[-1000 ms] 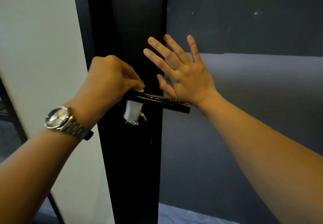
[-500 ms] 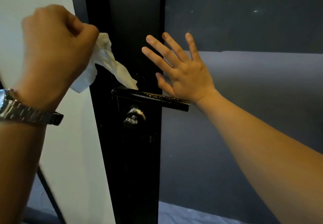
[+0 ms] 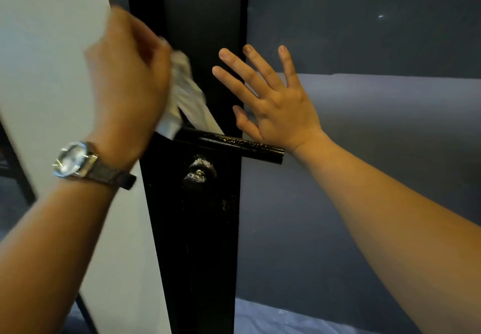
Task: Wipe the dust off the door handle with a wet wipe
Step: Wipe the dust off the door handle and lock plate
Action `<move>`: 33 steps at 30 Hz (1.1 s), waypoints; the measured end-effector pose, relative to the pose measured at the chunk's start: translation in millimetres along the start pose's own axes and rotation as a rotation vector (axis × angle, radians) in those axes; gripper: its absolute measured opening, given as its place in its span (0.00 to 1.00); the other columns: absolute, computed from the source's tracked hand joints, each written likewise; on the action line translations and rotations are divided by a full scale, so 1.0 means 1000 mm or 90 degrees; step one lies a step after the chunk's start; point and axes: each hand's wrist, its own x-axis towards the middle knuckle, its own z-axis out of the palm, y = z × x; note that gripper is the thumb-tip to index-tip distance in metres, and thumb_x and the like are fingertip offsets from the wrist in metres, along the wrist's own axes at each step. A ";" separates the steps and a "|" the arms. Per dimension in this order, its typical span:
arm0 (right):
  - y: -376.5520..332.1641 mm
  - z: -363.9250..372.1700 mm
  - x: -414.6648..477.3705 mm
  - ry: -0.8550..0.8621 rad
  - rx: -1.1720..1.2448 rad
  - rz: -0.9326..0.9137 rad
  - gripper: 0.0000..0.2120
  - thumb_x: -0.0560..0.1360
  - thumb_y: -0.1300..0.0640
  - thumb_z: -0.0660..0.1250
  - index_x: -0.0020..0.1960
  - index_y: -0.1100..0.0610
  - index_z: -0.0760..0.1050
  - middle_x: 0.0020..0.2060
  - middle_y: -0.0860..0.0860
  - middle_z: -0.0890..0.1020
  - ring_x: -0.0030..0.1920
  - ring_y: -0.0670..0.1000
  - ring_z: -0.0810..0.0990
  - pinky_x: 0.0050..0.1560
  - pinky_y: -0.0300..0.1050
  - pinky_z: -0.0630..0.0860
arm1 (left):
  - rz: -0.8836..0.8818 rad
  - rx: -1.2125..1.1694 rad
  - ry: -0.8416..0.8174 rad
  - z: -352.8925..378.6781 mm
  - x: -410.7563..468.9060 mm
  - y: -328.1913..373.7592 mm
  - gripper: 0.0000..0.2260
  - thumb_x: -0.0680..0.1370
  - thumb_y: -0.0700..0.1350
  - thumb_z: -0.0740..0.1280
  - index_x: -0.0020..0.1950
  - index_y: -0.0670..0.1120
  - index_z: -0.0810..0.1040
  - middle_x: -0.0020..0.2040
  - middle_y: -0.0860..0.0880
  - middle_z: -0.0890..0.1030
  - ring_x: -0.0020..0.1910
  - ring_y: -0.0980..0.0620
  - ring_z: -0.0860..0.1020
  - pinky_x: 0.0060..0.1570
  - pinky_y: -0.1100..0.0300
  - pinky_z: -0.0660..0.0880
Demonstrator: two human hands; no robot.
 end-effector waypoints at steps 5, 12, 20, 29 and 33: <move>0.000 0.001 -0.001 -0.005 0.000 -0.002 0.25 0.78 0.48 0.57 0.74 0.53 0.64 0.72 0.53 0.67 0.72 0.57 0.66 0.69 0.65 0.58 | 0.087 -0.028 -0.281 0.009 -0.016 -0.005 0.05 0.74 0.46 0.67 0.48 0.48 0.78 0.43 0.54 0.78 0.39 0.63 0.75 0.43 0.73 0.69; 0.000 0.001 0.000 -0.012 0.003 0.001 0.25 0.78 0.48 0.56 0.74 0.53 0.64 0.72 0.53 0.66 0.72 0.57 0.65 0.69 0.65 0.58 | 0.170 0.109 -0.323 0.005 -0.008 0.000 0.08 0.73 0.42 0.69 0.51 0.42 0.81 0.45 0.49 0.77 0.44 0.55 0.73 0.50 0.64 0.66; 0.000 -0.001 0.000 -0.005 0.002 0.000 0.24 0.78 0.50 0.56 0.73 0.53 0.65 0.72 0.53 0.67 0.71 0.57 0.66 0.69 0.65 0.59 | 0.037 0.285 -0.372 -0.014 0.009 -0.014 0.11 0.75 0.40 0.63 0.46 0.33 0.79 0.40 0.36 0.78 0.39 0.40 0.74 0.42 0.52 0.69; 0.000 -0.001 0.000 -0.009 -0.004 0.002 0.24 0.78 0.49 0.56 0.73 0.53 0.64 0.72 0.52 0.67 0.72 0.57 0.66 0.69 0.65 0.58 | -0.001 -0.012 -0.037 -0.020 0.027 -0.001 0.07 0.73 0.50 0.58 0.37 0.49 0.68 0.32 0.47 0.73 0.35 0.47 0.73 0.35 0.55 0.72; -0.001 0.000 -0.001 -0.004 -0.001 0.001 0.24 0.78 0.49 0.56 0.73 0.53 0.64 0.72 0.52 0.67 0.72 0.57 0.66 0.69 0.65 0.59 | -0.014 -0.035 -0.091 0.009 -0.008 -0.002 0.08 0.76 0.49 0.62 0.49 0.46 0.75 0.44 0.48 0.77 0.43 0.53 0.76 0.41 0.72 0.70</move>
